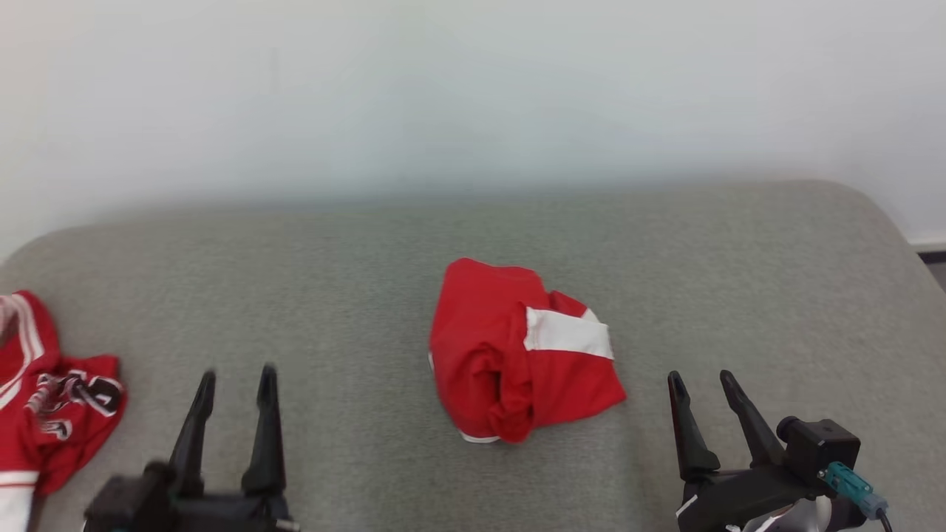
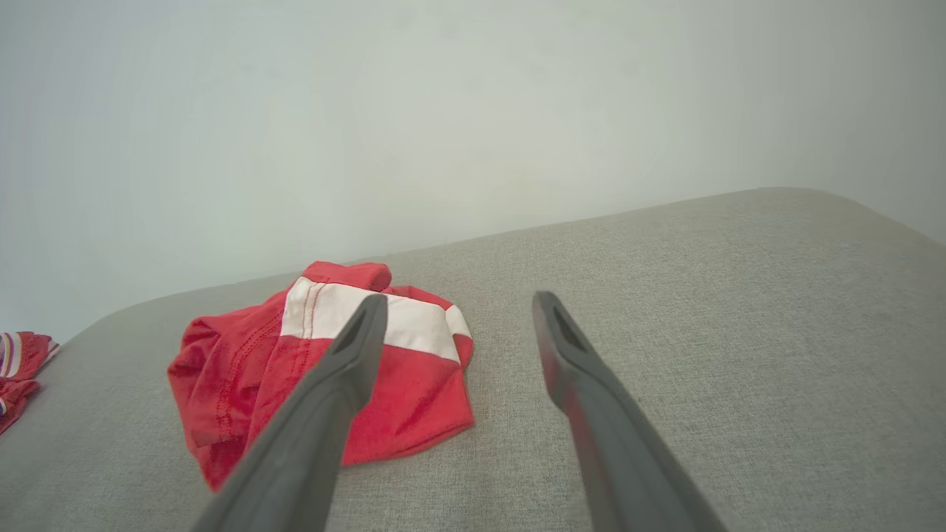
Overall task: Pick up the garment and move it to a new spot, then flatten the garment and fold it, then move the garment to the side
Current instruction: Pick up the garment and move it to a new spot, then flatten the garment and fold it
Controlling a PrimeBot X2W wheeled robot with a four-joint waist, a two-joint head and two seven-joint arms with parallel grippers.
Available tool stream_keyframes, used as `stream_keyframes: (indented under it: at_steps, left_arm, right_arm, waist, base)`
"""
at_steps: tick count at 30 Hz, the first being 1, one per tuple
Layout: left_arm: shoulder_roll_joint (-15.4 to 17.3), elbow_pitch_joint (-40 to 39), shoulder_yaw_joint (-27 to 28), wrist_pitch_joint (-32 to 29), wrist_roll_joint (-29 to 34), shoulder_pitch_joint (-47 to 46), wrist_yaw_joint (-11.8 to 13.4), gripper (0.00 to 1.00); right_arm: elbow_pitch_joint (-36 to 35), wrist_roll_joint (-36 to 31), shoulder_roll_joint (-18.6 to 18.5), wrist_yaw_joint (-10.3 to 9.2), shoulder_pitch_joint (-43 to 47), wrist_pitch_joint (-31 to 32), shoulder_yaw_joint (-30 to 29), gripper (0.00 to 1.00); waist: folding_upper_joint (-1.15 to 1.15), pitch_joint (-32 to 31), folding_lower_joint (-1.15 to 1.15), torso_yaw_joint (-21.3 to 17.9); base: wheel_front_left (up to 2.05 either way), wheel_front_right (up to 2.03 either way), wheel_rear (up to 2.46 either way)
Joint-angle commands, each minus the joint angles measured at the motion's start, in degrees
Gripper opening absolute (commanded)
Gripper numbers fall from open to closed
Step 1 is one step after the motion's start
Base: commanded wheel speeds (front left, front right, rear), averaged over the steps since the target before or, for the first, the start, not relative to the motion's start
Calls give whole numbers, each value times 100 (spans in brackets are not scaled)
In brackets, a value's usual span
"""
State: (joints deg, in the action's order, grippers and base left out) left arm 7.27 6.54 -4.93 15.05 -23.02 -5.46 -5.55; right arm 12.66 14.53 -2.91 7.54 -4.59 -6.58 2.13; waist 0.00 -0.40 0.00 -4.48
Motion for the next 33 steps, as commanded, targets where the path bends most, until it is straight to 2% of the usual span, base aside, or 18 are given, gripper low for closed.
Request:
stream_keyframes:
  at_steps: [1,3,8,16,22,33]
  left_arm:
    - [-60,-125,119,16,144,272,-4,100]
    - [-133,-292,277,16,349,589,-8,100]
    - [-187,-137,485,17,821,1195,50,100]
    - [-138,304,503,-104,857,1332,81,100]
    - [-114,295,483,-234,781,1367,111,100]
    - [-172,293,372,-219,741,1299,184,100]
  right_arm:
    - [20,-34,4,-10,82,-30,-1,100]
    - [36,-87,1,-10,118,-50,11,100]
    - [101,-276,2,-10,208,-21,5,100]
    - [183,-488,2,-10,512,151,-250,100]
    - [26,-572,1,-10,651,329,-389,100]
    - [-45,-443,0,-10,632,359,-307,100]
  waist:
    - [0,-173,0,352]
    - [0,-198,0,422]
    - [0,-266,0,513]
    - [0,-370,0,585]
    - [0,-380,0,474]
    - [0,-362,0,349]
  base:
    - [0,0,0]
    - [0,0,0]
    - [0,0,0]
    - [0,0,0]
    - [0,0,0]
    - [0,0,0]
